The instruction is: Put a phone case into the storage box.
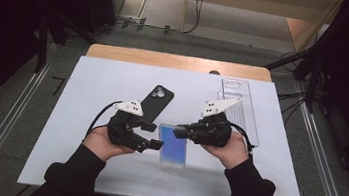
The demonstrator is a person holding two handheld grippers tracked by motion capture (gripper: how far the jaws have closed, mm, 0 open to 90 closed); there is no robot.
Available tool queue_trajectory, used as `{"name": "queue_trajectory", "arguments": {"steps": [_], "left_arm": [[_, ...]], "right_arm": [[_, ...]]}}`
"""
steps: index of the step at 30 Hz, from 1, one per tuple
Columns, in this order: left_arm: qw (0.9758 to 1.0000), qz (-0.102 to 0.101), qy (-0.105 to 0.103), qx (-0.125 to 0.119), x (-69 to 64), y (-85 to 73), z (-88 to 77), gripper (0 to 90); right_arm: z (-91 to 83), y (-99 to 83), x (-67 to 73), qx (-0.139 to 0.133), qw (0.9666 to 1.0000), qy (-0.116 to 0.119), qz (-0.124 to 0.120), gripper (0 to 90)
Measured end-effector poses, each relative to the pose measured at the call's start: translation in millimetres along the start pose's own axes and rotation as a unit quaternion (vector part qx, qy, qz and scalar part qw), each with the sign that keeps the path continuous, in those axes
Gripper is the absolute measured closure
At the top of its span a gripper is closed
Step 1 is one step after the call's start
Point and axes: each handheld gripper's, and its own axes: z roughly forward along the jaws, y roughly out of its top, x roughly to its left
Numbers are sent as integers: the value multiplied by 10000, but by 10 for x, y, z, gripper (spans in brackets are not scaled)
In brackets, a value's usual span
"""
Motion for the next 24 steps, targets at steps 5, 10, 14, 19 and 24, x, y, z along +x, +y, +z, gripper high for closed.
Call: {"name": "queue_trajectory", "arguments": {"steps": [5, 10, 14, 19, 24], "left_arm": [[9999, -1, -140, -26, 17, 26, -3, 366], [9996, 140, -236, -28, 4, 52, 11, 436], [9987, 206, -459, -25, 1, 45, -6, 523], [9975, 322, -631, -32, 0, 36, -36, 708], [9955, 465, -821, -23, -3, 37, -42, 799]], "right_arm": [[24, 1, 17, 71, 9998, 102, -131, 768], [49, 3, 30, 124, 9995, 224, -187, 768], [65, 1, 36, 144, 9989, 373, -231, 768], [69, 3, 43, 160, 9980, 537, -281, 768], [82, 4, 43, 188, 9969, 721, -254, 768]]}}
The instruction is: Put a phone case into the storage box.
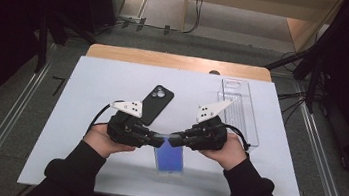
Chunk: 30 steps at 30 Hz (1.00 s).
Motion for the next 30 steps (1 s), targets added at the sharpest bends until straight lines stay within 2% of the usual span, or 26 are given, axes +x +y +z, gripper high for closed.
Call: {"name": "queue_trajectory", "arguments": {"steps": [1, 4, 9, 11, 13, 15, 16, 18, 20, 25, 27, 30], "left_arm": [[9999, -16, -116, -6, 6, -2, -6, 804], [9996, -117, -265, -27, 22, 5, -15, 811], [9996, -176, -223, -5, 14, 25, -22, 813], [9996, -183, -192, 23, 3, 32, -39, 813], [9997, -198, -127, 11, -7, 36, -62, 813], [9997, -222, -43, -29, -8, 38, -90, 812], [9997, -255, -3, -42, -5, 39, -103, 812], [9993, -359, 102, -25, 4, 42, -126, 811], [9987, -437, 258, 22, 14, 46, -140, 811], [9958, -688, 600, 6, 26, 64, -165, 811], [9938, -744, 821, -17, 19, 71, -180, 810], [9914, -812, 1023, -85, 5, 82, -201, 810]], "right_arm": [[0, 0, -2, 10, 10000, 41, 22, 768], [0, -1, -12, -20, 9999, 98, 27, 769], [-6, -8, -30, -47, 9998, 164, 106, 760], [-16, -8, -39, -81, 9996, 219, 159, 707], [-39, -9, -36, -172, 9995, 166, 186, 654], [-61, -10, -22, -278, 9996, 40, 105, 565], [-74, -10, -17, -303, 9995, 3, 112, 550], [-90, -8, -1, -360, 9991, -83, 201, 481], [-100, -12, 16, -349, 9990, -140, 237, 456], [-95, -40, 65, -415, 9972, -566, 241, 323], [-84, -51, 65, -468, 9965, -626, 287, 298], [-65, -59, 60, -429, 9963, -557, 499, 294]]}}
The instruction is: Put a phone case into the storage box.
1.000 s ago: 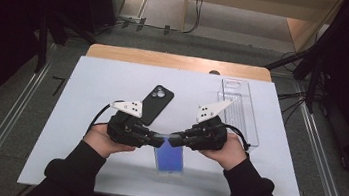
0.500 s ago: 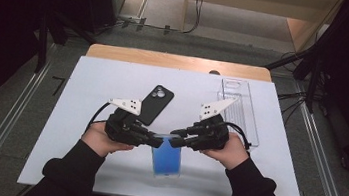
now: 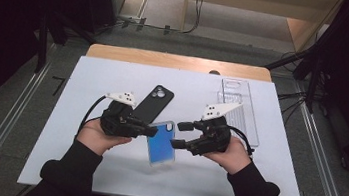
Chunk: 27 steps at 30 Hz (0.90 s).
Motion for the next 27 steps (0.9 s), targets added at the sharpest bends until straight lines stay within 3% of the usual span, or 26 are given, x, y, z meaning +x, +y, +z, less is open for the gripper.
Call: {"name": "queue_trajectory", "arguments": {"steps": [5, 9, 11, 14, 21, 27], "left_arm": [[9996, -208, 201, -35, 27, 7, -35, 810], [9988, -340, 315, -160, 43, 6, -60, 809], [9980, -393, 444, -239, 45, 8, -78, 809], [9966, -471, 588, -335, 54, 9, -109, 809], [9922, -791, 739, -620, 96, 5, -171, 809], [9885, -925, 996, -660, 97, 9, -202, 809]], "right_arm": [[45, -38, 13, 35, 10000, -50, 27, 240], [76, -71, -19, -190, 9996, -191, -7, 111], [92, -73, -29, -79, 9994, -326, 95, 6], [115, -85, -36, -83, 9982, -575, 140, 0], [207, -107, -5, -75, 9954, -834, 459, 0], [298, -130, 43, -208, 9914, -1178, 539, 0]]}}
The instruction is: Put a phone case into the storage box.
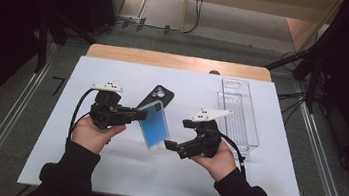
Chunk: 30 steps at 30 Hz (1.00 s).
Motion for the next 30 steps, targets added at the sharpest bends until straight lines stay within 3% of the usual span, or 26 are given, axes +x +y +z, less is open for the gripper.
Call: {"name": "queue_trajectory", "arguments": {"steps": [6, 12, 18, 23, 30], "left_arm": [[9997, -104, 224, 44, -22, 7, 0, 809], [9992, -336, 196, 77, -23, 18, -4, 810], [9990, -271, 298, 172, -61, 17, 11, 809], [9990, -231, 315, 224, -98, 14, 31, 810], [9990, -194, 272, 292, -154, -2, 78, 810]], "right_arm": [[87, -26, 76, -113, 9989, -446, 69, 0], [163, -37, 157, -214, 9965, -781, 183, 0], [236, -43, 235, -274, 9951, -942, 158, 0], [276, -34, 264, -332, 9950, -899, 265, 0], [341, -17, 318, -329, 9944, -980, 239, 0]]}}
